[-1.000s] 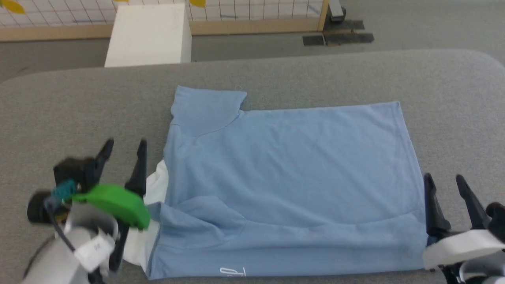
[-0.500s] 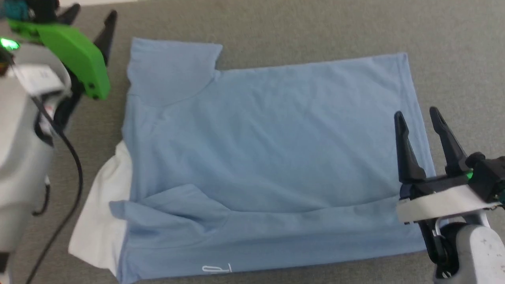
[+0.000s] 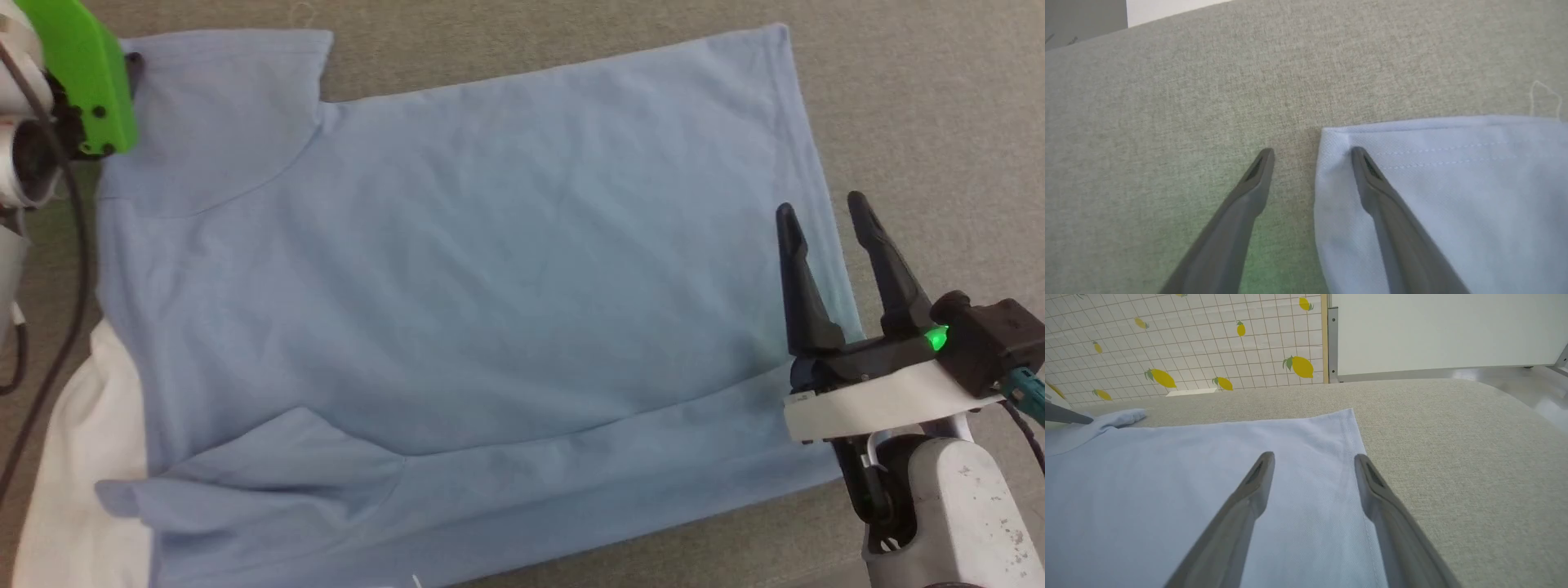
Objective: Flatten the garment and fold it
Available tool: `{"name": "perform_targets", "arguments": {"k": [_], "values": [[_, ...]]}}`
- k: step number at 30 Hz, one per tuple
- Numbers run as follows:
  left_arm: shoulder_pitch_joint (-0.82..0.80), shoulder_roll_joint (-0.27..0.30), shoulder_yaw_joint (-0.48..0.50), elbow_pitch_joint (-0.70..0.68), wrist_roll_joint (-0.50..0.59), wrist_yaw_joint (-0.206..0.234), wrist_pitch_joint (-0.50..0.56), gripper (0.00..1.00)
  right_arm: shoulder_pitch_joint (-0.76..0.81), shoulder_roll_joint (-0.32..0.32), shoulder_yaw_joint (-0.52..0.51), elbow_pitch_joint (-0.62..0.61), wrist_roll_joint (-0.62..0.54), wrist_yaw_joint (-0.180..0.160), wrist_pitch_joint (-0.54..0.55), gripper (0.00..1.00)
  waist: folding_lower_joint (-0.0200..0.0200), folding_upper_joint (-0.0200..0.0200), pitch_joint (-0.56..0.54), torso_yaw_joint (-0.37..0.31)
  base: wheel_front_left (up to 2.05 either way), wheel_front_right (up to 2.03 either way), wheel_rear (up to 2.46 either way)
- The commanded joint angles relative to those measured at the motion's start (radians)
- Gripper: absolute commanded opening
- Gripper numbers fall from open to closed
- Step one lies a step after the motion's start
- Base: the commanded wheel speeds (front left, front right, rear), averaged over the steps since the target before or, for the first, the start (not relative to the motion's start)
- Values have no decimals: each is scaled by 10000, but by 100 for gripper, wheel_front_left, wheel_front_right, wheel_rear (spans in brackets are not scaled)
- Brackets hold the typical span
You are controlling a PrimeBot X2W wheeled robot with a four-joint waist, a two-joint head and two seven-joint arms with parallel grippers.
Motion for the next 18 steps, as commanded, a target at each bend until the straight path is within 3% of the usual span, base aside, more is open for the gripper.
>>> {"name": "perform_targets", "arguments": {"k": [1, 3, 4, 5, 7, 14, 18], "values": [[6, 112, -28, 59, -41, 125, 248, 100, -181, 35, 50, 51, 112, -15, -91, 100, -2, 0, 284, -326, 0, 0, 0], [113, 201, -7, -15, -127, 254, 519, 100, -191, 41, 92, 100, 140, -15, -122, 100, -2, 0, 306, -378, 0, 0, 0], [190, 238, -2, -87, -184, 299, 646, 38, -189, 44, 99, 126, 151, -15, -133, 100, -2, 0, 312, -394, 0, 0, 0], [265, 249, 17, -140, -268, 339, 772, 0, -185, 46, 99, 147, 157, -15, -128, 100, -2, 0, 311, -396, 0, 0, 0], [445, 312, -18, -340, -466, 303, 1169, 0, -203, 49, 83, 158, 153, -15, -81, 100, -2, 0, 292, -374, 0, 0, 0], [590, 444, 4, -1064, -469, 299, 1000, 0, -1403, -240, -59, 37, -235, -15, 403, 100, -2, 0, 233, -213, 0, 0, 0], [535, 339, -14, -1198, -445, 224, 748, 0, -2969, -312, -341, 733, -237, -15, 1844, 100, -2, 0, 222, -36, 0, 0, 0]]}}
